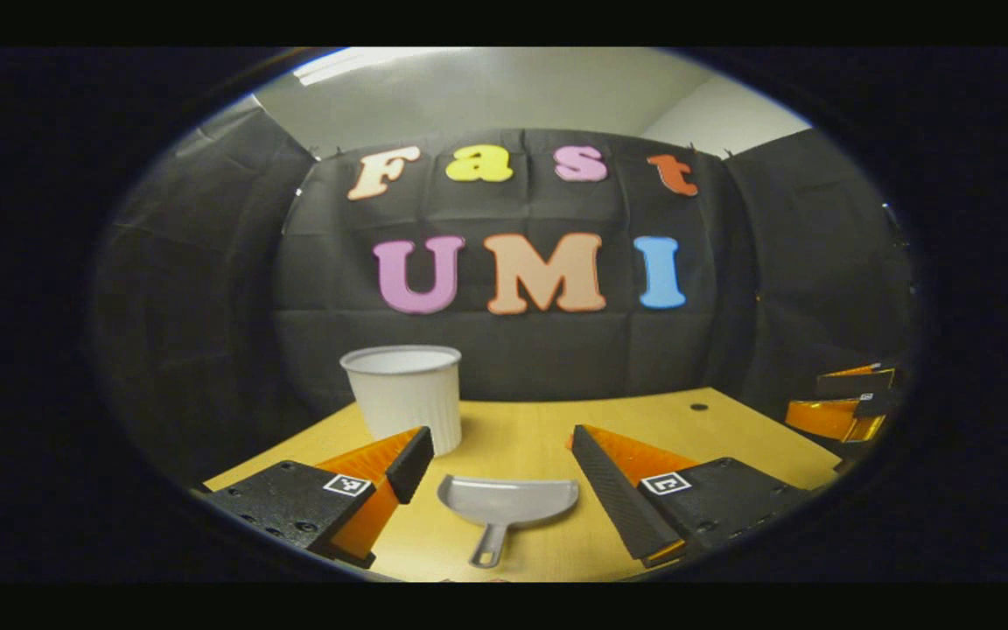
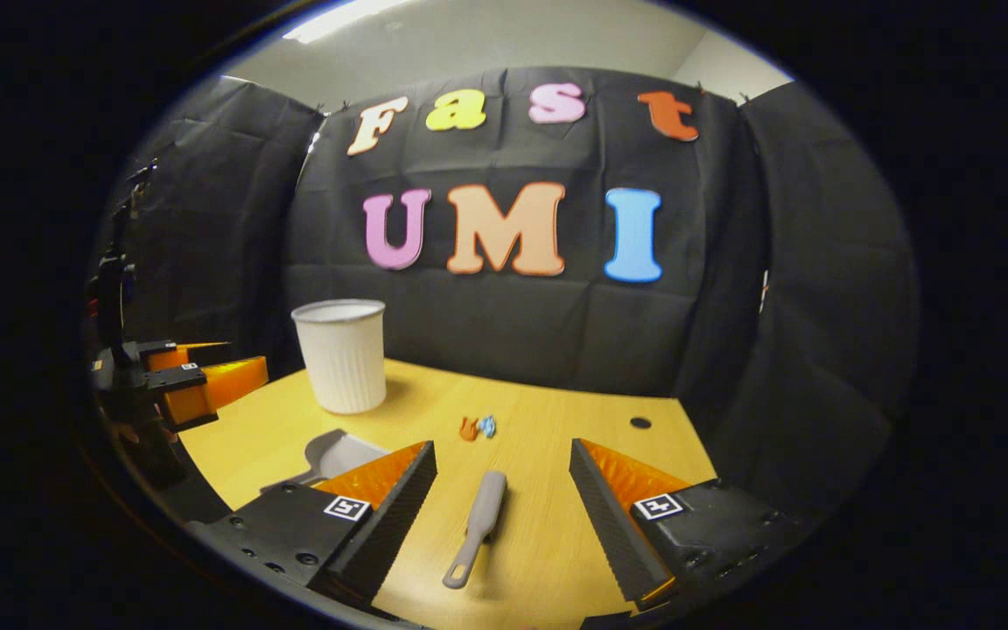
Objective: Pick up the small broom and dustpan from the desktop, sweep the trash into the dustpan with the broom, and then empty the trash into the garbage bin.
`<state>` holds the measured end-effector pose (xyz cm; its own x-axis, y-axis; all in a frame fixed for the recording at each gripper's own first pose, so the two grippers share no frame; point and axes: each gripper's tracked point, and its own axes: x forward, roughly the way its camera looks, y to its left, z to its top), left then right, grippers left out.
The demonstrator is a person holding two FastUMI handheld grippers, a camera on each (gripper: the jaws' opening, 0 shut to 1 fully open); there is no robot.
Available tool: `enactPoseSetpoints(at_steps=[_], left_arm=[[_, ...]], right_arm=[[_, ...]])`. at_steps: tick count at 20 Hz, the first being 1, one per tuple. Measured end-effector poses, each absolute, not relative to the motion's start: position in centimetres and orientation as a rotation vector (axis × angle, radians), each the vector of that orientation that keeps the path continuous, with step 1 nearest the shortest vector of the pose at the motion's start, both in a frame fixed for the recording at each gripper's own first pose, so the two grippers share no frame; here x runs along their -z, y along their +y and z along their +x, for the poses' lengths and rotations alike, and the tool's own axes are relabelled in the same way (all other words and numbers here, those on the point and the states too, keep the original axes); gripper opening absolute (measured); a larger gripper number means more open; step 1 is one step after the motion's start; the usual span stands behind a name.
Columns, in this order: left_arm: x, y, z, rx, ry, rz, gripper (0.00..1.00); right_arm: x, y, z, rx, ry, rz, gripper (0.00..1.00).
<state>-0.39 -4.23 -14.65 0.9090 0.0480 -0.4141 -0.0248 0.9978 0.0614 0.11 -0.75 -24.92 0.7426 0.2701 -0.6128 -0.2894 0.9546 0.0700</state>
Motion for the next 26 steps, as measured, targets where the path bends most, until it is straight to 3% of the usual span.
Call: enactPoseSetpoints(at_steps=[8, 9, 17, 21, 22, 23, 24, 26], left_arm=[[29.3, -1.7, -4.1, 0.029, 0.965, 0.077, 0.97], [30.4, -1.5, -4.6, 0.036, 1.01, 0.08, 1.0], [34.8, -1.6, -7.5, 0.124, 1.223, 0.082, 0.98], [35.4, -1.8, -8.3, 0.181, 1.284, 0.101, 0.98], [35.7, -1.7, -8.5, 0.191, 1.299, 0.118, 1.0], [35.7, -1.7, -8.9, 0.202, 1.329, 0.123, 0.96], [35.4, -2.0, -8.6, 0.209, 1.316, 0.113, 0.94], [35.7, -1.9, -8.3, 0.213, 1.337, 0.125, 0.72]], right_arm=[[39.2, 1.5, -3.8, -0.286, 1.132, -0.003, 0.93], [40.9, 1.6, -4.4, -0.282, 1.184, -0.017, 0.94], [45.9, 1.8, -6.6, -0.311, 1.487, -0.099, 0.92], [48.7, 1.9, -6.5, -0.342, 1.575, -0.123, 0.8], [49.0, 1.9, -6.5, -0.35, 1.584, -0.122, 0.73], [49.2, 1.9, -6.4, -0.348, 1.585, -0.125, 0.64], [49.2, 1.6, -6.2, -0.347, 1.584, -0.136, 0.39], [49.0, 1.5, -6.4, -0.381, 1.591, -0.139, 0.27]])
